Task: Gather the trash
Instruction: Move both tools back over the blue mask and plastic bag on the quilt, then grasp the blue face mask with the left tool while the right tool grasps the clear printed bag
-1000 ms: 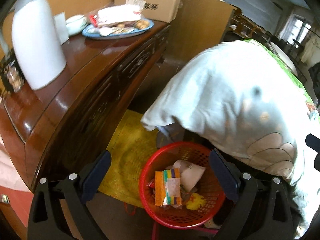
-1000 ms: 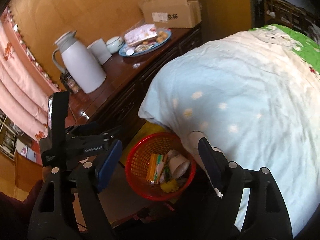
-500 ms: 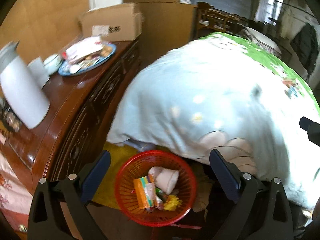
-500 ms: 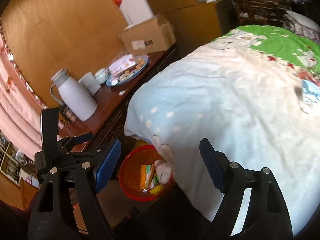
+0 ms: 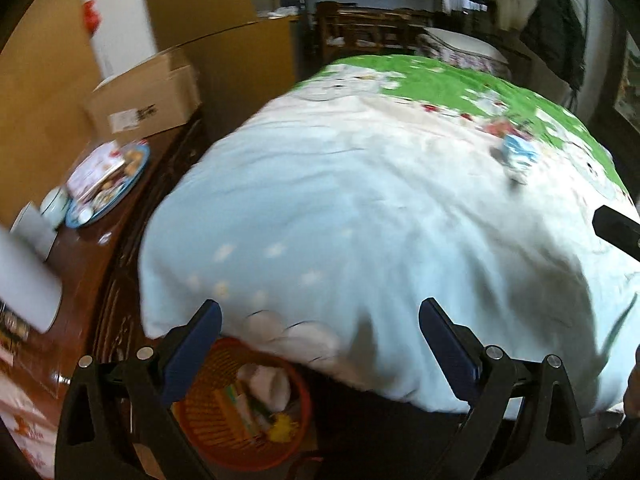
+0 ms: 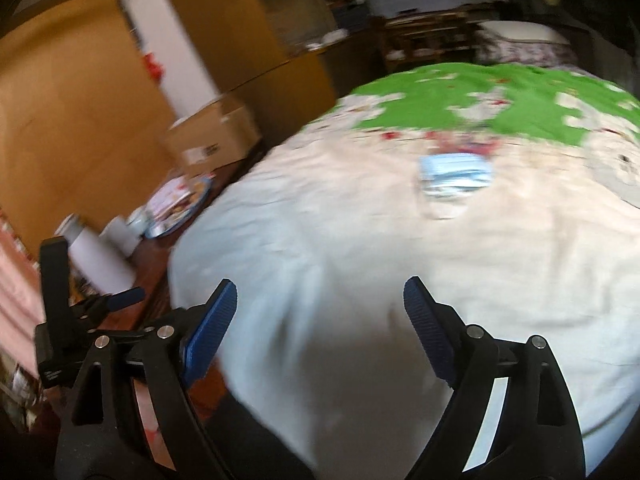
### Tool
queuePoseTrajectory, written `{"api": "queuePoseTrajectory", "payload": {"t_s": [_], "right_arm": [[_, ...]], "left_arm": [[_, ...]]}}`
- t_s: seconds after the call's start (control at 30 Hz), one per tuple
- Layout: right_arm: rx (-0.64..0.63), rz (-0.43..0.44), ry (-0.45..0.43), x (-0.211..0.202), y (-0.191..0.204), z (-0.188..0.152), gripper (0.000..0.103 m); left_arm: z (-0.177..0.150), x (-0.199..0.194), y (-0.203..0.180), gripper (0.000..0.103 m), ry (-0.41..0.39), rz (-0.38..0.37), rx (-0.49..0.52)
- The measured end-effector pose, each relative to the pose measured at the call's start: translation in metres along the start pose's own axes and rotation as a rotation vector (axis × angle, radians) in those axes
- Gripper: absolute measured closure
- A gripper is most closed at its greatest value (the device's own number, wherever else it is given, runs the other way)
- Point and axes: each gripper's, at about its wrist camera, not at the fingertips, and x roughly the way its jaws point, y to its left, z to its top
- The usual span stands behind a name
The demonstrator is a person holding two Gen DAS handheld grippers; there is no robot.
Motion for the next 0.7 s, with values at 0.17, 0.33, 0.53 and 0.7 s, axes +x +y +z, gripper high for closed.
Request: {"api": "queuePoseTrajectory", "payload": {"t_s": [0.17, 0.33, 0.53, 0.7], "right_arm": [[0.062, -0.173, -0.015, 0.0, -0.059, -0.001, 0.018], [0.072, -0.377, -0.058, -0.001, -0.104, -0.004, 0.018], [0.269, -0.325, -0.102, -0.008, -0.156, -0.011, 0.018], [0.347, -0.273, -0.139, -0.011, -0.167, -0.017, 0.017]], "left_arm": [[0.019, 0.023, -0.046, 0.006, 0.025, -0.053, 0.075], [0.045, 0.046, -0.095, 0.006, 0.04, -0.127, 0.154], [0.083, 0.069, -0.156, 0.006, -0.008, -0.165, 0.251], [0.123, 0.099, -0.191, 0.006, -0.007, -0.231, 0.251]]}}
